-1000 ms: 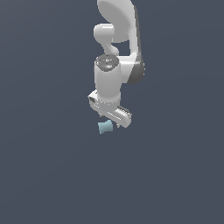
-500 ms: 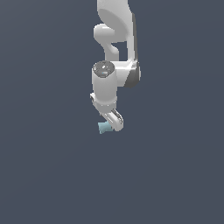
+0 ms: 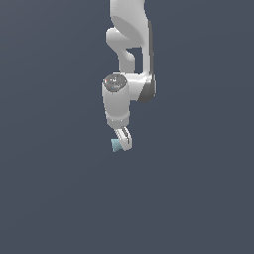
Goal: Pick up the object and move it to a goal position.
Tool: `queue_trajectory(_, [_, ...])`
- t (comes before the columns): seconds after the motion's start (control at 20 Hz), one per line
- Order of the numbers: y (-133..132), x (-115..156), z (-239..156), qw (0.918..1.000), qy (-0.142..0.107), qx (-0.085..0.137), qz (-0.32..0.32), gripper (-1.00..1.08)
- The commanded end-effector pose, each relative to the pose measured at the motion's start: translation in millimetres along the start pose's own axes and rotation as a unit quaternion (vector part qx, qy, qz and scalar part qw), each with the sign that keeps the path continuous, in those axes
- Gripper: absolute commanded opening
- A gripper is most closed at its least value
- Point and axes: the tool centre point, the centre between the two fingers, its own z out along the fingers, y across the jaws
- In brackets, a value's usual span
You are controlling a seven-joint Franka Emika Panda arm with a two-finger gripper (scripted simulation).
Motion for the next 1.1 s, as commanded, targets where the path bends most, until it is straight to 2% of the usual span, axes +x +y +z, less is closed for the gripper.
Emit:
queue_trajectory(0.0, [3,1,3,0.9998,0.000,-0.001,0.020,1.00])
queue_trajectory(0.6, [7,2,10,0.9991,0.001,-0.002,0.043,1.00])
queue_trajectory(1.05, [8,2,47,0.9990,0.001,-0.002,0.045,1.00])
